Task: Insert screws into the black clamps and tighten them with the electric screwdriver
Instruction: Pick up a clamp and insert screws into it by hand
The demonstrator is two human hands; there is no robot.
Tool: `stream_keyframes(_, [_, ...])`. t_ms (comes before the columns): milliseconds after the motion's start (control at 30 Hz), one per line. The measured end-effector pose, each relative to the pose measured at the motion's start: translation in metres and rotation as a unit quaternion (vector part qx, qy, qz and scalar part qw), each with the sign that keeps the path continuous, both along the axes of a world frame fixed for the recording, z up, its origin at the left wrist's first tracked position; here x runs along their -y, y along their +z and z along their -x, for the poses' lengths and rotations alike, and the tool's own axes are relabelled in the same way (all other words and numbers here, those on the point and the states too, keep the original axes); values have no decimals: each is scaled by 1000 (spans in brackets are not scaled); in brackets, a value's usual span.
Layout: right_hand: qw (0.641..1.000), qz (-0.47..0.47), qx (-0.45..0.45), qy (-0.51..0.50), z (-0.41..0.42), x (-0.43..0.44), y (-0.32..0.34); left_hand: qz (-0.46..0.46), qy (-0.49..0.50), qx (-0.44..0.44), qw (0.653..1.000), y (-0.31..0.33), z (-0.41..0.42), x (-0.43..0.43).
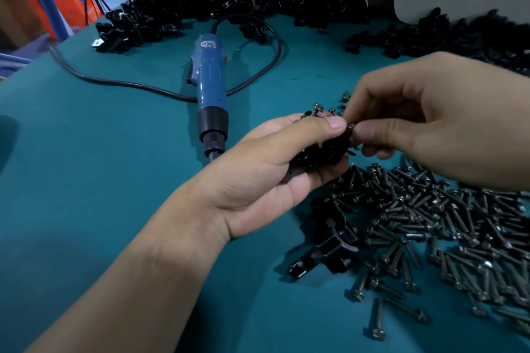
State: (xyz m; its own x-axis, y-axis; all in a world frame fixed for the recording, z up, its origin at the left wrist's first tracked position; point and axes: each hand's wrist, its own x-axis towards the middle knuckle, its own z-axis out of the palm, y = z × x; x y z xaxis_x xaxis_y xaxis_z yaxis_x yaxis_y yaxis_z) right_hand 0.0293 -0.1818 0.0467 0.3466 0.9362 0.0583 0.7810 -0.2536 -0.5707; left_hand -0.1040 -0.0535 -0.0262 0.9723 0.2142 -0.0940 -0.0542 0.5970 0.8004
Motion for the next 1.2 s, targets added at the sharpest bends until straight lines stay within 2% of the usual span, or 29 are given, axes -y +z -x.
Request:
stream_keyframes(200, [996, 14, 83, -9, 4, -1, -4, -9, 16, -6, 1000, -1, -1, 0])
stream_keyframes(433, [998, 24, 54, -1, 1, -4, -10, -14, 7, 1, 1000, 1, 1, -1])
stream_keyframes(567, [998, -30, 50, -23, -2, -6, -8, 39, 21, 7, 999, 1, 0, -3])
stream_keyframes(667, [997, -68, 22, -40, -5, -4, -1, 118, 39, -4, 992, 3, -3, -1])
stream_keyframes(800, [995, 23, 77, -54, -9, 2, -2, 226, 25, -16, 974, 3, -6, 1])
stream_keyframes(900, [984, 117, 128, -42, -12, 2, -10, 254, 20, -11, 967, 4, -6, 1])
stream_keyframes(967, [979, 153, 129, -33, -12, 2, -11, 261, 30, -16, 965, 3, -7, 1])
stream_keyframes(1033, [985, 114, 125, -28, -12, 4, -6, 241, 36, -22, 970, 1, -7, 2])
stream_keyframes(1133, [1000, -2, 24, -14, -6, 7, 8, 195, -6, -17, 981, 3, -4, 4])
stream_keyframes(1200, [1000, -21, -7, 16, 2, 8, 12, 185, -17, -22, 982, 7, -2, 7])
